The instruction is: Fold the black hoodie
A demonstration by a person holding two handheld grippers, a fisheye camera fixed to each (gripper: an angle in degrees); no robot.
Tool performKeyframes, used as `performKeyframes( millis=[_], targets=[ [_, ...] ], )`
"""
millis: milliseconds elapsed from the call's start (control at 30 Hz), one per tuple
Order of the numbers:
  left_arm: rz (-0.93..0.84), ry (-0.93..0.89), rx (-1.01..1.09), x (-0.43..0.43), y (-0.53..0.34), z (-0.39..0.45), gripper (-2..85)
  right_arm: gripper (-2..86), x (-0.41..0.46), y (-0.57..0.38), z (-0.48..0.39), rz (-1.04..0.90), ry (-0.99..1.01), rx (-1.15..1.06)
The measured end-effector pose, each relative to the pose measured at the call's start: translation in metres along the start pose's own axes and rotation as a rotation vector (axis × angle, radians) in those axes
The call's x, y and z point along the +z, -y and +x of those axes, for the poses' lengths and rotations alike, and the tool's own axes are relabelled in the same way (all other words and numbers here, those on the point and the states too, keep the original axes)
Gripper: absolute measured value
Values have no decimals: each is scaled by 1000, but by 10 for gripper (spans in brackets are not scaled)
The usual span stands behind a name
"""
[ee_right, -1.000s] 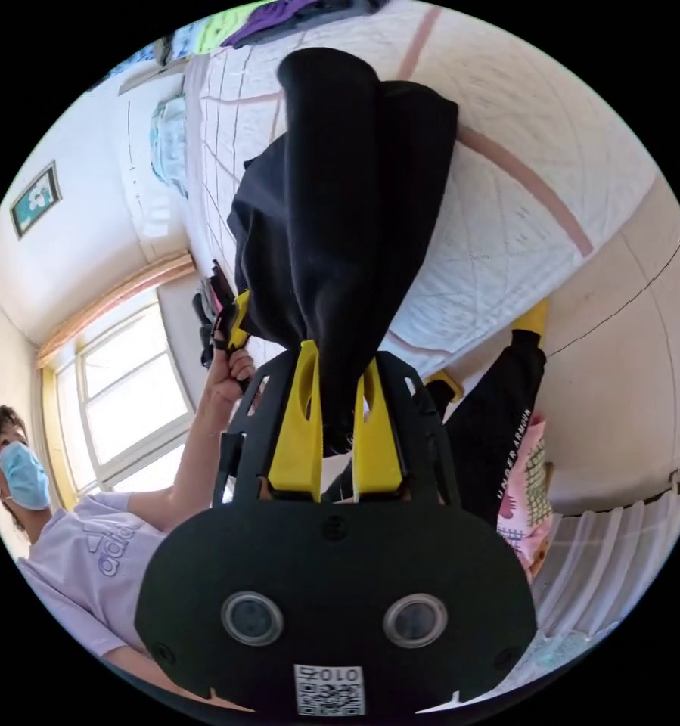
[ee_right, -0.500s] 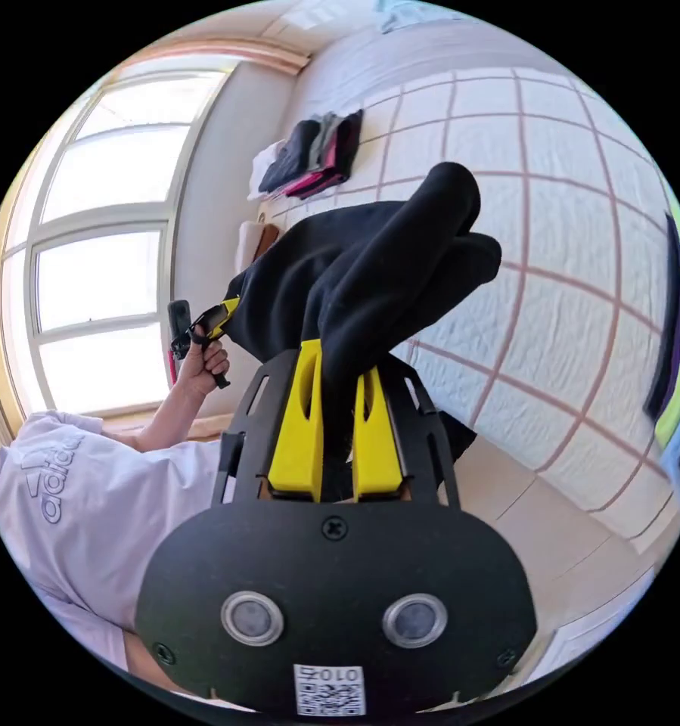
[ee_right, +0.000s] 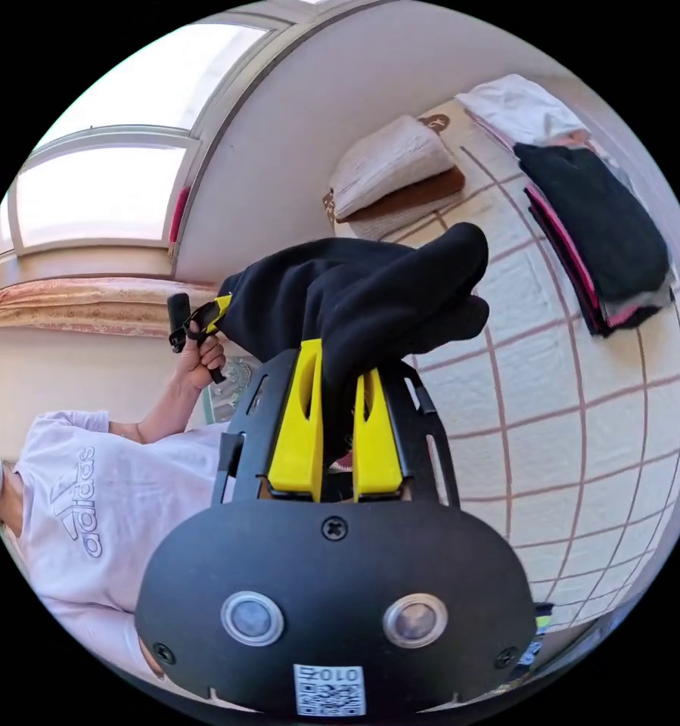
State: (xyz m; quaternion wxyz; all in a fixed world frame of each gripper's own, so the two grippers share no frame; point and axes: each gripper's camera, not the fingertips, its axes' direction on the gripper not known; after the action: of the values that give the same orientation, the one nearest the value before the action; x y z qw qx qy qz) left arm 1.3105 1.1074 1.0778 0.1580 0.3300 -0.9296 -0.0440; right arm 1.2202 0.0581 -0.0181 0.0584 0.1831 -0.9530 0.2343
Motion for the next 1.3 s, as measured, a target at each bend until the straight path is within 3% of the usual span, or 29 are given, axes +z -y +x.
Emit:
performKeyframes(
  millis=[167,367,500,567,667,733,833,933,1067,1200,1300],
  targets=[
    [211,-5,39,-70,90,-60,66,77,-55,202,-98,-42,-44,-246],
    [506,-36,111,-125,166,-110,63,78,-124,355,-171,-1,31,-526],
    [592,-83,2,-104,170,-199,62,79,-103,424,-135,-110,141,-493],
    [588,-100,-122,-78,164,-256,61,79,-49,467,-78,-241,168,-312],
    [505,-108,-411,-21,144,-356,60,77,22,490,-8,-446,107,19],
    [495,-165,-554,1,125,-402,59,76,27,489,-4,-489,104,29],
    [451,-89,-399,-13,140,-396,60,74,-6,486,-27,-433,227,-53],
    [413,-9,-286,-33,158,-388,61,71,-26,475,-54,-454,152,-85],
    [364,31,-273,-38,164,-404,62,65,-12,453,-62,-453,156,-64],
    [400,-49,-315,-37,155,-416,63,63,-11,431,-73,-370,204,-93],
    [333,19,-278,-30,159,-407,64,61,-2,415,-81,-354,135,-90]
  ],
)
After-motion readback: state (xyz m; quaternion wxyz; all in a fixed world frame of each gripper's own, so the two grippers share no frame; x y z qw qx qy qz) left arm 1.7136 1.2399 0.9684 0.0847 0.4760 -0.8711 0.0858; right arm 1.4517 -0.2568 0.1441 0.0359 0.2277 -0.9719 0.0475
